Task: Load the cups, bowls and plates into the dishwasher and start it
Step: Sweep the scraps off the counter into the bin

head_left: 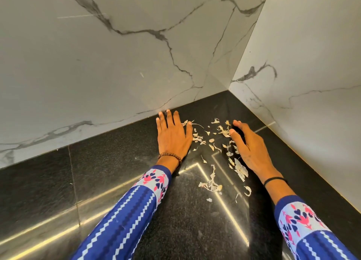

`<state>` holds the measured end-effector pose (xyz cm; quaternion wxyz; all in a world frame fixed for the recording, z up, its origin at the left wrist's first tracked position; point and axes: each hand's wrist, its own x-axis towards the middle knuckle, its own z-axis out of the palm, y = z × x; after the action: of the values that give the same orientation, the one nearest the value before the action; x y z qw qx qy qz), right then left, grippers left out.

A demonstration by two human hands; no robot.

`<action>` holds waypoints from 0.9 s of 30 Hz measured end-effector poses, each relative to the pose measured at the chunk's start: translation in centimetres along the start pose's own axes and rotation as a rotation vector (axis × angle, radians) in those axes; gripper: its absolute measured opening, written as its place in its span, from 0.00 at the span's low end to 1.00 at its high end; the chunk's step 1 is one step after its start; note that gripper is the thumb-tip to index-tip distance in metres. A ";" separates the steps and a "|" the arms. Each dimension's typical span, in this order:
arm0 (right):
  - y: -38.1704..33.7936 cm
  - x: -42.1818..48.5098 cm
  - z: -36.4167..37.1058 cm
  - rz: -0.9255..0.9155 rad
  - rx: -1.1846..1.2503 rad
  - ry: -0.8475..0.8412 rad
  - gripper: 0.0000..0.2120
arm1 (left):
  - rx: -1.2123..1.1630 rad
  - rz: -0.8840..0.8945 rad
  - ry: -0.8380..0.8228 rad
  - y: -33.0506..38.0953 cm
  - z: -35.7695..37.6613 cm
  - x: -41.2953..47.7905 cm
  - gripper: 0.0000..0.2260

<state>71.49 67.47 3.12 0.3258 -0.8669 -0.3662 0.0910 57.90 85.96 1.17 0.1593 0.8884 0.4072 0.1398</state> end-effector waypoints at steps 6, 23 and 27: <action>-0.1 0.0 0.1 -0.006 -0.051 -0.023 0.35 | -0.070 -0.006 -0.031 -0.3 0.0 -0.1 0.30; 0.8 0.5 0.5 -0.018 -0.124 -0.087 0.30 | 0.029 0.093 -0.103 -0.5 0.8 0.6 0.34; 0.6 0.6 0.5 -0.075 -0.200 -0.179 0.28 | 0.049 0.233 -0.203 -0.6 0.5 0.6 0.33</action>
<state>72.08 67.79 2.40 0.2071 -0.8691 -0.4333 0.1186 58.08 86.70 0.54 0.1608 0.9427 0.2866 0.0571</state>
